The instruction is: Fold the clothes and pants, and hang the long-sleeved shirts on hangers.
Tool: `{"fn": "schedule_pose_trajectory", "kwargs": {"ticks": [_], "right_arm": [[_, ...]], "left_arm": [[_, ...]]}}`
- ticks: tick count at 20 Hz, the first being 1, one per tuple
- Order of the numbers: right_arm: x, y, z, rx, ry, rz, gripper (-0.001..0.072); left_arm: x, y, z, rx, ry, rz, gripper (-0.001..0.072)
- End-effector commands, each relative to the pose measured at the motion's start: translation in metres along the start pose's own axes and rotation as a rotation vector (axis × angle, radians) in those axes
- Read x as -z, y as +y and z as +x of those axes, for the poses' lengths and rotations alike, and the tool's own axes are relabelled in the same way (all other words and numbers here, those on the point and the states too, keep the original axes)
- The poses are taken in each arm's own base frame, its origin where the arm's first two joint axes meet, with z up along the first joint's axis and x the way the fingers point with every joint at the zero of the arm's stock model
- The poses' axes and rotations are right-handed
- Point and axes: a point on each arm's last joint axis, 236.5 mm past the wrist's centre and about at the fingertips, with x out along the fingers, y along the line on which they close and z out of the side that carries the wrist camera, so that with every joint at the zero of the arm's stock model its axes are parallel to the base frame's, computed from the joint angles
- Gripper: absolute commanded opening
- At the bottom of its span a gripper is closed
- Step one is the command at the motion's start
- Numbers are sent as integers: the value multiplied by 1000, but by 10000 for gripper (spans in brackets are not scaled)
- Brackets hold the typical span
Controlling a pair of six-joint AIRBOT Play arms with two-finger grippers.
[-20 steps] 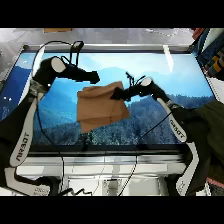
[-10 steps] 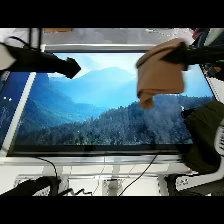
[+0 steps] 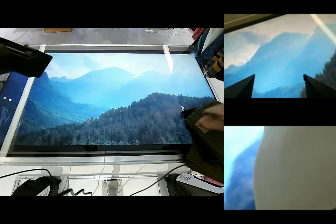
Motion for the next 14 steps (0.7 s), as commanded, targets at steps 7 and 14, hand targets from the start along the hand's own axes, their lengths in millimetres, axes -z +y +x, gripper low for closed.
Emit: {"fn": "schedule_pose_trajectory", "kwargs": {"ticks": [7, 14], "right_arm": [[23, -119, -15, 268, 28, 272, 562], [23, -116, -14, 261, 29, 268, 610]], "left_arm": [[-3, 3, -9, -18, -16, 6, 696], [-3, 3, -9, -18, -16, 6, 697]]}}
